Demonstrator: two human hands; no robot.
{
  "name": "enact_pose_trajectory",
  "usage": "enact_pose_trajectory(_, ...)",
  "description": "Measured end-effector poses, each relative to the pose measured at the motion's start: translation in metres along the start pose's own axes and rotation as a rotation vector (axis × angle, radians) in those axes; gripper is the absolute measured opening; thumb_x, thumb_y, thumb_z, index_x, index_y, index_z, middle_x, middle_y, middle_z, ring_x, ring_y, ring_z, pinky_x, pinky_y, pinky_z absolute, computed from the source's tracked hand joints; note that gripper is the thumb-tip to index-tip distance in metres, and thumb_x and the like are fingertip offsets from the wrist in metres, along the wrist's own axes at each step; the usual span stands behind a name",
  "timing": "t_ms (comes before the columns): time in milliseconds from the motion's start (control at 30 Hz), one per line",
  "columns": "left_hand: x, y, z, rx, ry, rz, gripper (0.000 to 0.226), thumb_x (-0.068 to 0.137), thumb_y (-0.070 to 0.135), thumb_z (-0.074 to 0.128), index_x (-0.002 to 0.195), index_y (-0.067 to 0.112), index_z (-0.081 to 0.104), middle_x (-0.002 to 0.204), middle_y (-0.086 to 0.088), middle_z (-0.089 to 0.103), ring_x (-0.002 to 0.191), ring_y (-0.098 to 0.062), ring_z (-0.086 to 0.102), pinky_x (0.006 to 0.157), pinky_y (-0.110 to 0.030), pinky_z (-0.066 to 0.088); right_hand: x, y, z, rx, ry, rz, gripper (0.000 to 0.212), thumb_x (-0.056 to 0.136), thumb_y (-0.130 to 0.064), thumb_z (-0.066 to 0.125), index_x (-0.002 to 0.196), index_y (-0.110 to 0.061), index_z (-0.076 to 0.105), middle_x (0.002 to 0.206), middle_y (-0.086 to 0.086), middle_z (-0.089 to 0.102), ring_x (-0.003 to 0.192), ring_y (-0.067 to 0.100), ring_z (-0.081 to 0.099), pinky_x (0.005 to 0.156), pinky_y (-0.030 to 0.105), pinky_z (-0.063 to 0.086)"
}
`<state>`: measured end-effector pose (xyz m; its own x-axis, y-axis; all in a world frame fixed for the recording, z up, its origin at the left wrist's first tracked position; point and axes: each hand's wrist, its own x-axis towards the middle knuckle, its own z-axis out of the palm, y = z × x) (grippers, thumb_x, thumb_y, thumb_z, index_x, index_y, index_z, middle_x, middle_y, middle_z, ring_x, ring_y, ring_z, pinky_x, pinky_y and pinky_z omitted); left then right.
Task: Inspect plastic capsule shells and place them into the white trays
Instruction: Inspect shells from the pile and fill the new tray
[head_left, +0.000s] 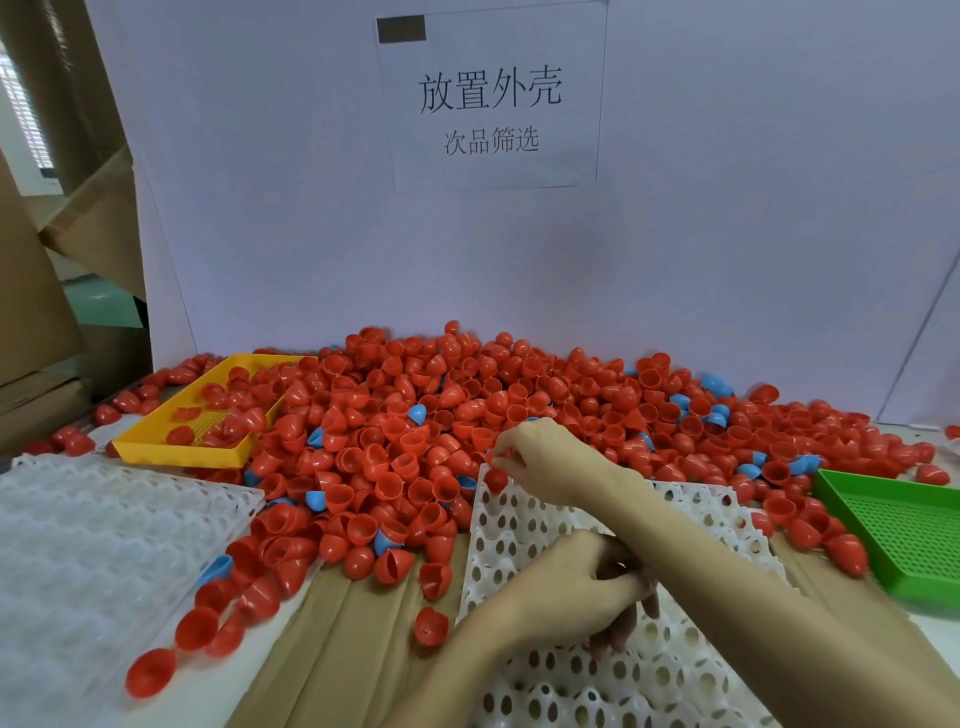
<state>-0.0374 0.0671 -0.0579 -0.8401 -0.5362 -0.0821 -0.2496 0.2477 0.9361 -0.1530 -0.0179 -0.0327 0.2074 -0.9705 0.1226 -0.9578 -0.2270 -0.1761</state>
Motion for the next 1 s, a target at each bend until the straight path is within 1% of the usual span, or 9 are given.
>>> enact_pose_trajectory(100,-0.001,0.001,-0.001,-0.004,0.007,0.004,0.027,0.105,0.027,0.053,0.092,0.010,0.070,0.060,-0.001,0.064,0.049,-0.013,0.058,0.059,-0.021,0.052,-0.012,0.010,-0.013,0.144,0.087,0.043,0.022,0.108,-0.021,0.056,0.115,-0.012,0.075,0.097,-0.004,0.074,0.071,0.003,0.065,0.066,0.015,0.051)
enact_pose_trajectory(167,-0.002,0.003,-0.001,-0.015,0.010,0.006,0.028,0.104,0.027,0.054,0.093,0.007,0.070,0.060,-0.002,0.064,0.049,-0.013,0.057,0.058,-0.021,0.052,-0.028,0.021,-0.023,0.283,0.157,0.085,0.019,0.107,-0.024,0.058,0.106,-0.018,0.076,0.082,-0.009,0.072,0.058,-0.001,0.062,0.056,0.015,0.047)
enact_pose_trajectory(233,-0.004,0.004,-0.001,-0.023,0.010,0.012,0.029,0.104,0.025,0.054,0.094,0.004,0.070,0.058,-0.001,0.063,0.048,-0.012,0.056,0.056,-0.021,0.051,-0.052,0.034,-0.032,0.426,0.193,0.115,0.020,0.107,-0.026,0.059,0.099,-0.021,0.077,0.074,-0.004,0.072,0.061,0.001,0.066,0.058,0.018,0.053)
enact_pose_trajectory(367,-0.005,0.006,0.000,-0.041,0.010,0.026,0.028,0.104,0.023,0.056,0.093,0.001,0.069,0.058,-0.002,0.062,0.047,-0.010,0.056,0.054,-0.022,0.050,-0.107,0.064,-0.040,0.711,0.216,0.202,0.021,0.106,-0.026,0.060,0.102,-0.022,0.081,0.084,0.001,0.077,0.074,0.016,0.075,0.070,0.026,0.061)
enact_pose_trajectory(533,-0.002,0.002,0.002,-0.042,0.034,0.029,0.029,0.104,0.025,0.057,0.090,0.002,0.068,0.058,-0.004,0.063,0.047,-0.012,0.056,0.056,-0.025,0.051,-0.155,0.085,-0.029,0.966,0.269,0.312,0.023,0.103,-0.032,0.061,0.101,-0.027,0.083,0.089,0.009,0.076,0.078,0.025,0.074,0.073,0.030,0.061)
enact_pose_trajectory(733,0.001,-0.006,0.003,-0.027,0.025,0.066,0.031,0.105,0.034,0.058,0.089,0.010,0.070,0.060,-0.002,0.064,0.050,-0.011,0.058,0.056,-0.022,0.051,-0.166,0.094,-0.018,1.036,0.380,0.328,0.027,0.107,-0.022,0.056,0.099,-0.023,0.082,0.082,0.011,0.074,0.070,0.024,0.070,0.066,0.027,0.059)
enact_pose_trajectory(833,0.002,-0.007,-0.002,-0.178,0.053,0.066,0.030,0.108,0.034,0.058,0.097,0.010,0.073,0.063,-0.005,0.063,0.053,-0.015,0.059,0.057,-0.026,0.052,-0.166,0.094,-0.013,1.022,0.372,0.352,0.029,0.108,-0.018,0.055,0.098,-0.021,0.082,0.079,0.010,0.074,0.068,0.023,0.069,0.064,0.026,0.058)
enact_pose_trajectory(933,0.007,-0.002,-0.015,-0.383,0.116,0.018,0.025,0.107,0.033,0.058,0.108,0.015,0.076,0.075,-0.011,0.066,0.060,-0.021,0.063,0.060,-0.029,0.056,-0.165,0.095,-0.012,1.039,0.359,0.368,0.028,0.109,-0.016,0.055,0.100,-0.018,0.081,0.078,0.010,0.074,0.067,0.023,0.069,0.062,0.027,0.058)
enact_pose_trajectory(1000,0.019,0.004,-0.029,-0.377,0.198,0.001,0.021,0.106,0.030,0.060,0.114,0.017,0.075,0.082,-0.011,0.072,0.063,-0.023,0.068,0.062,-0.032,0.059,-0.164,0.095,-0.013,1.032,0.359,0.377,0.027,0.109,-0.016,0.055,0.101,-0.016,0.081,0.077,0.010,0.074,0.066,0.022,0.069,0.062,0.026,0.058)
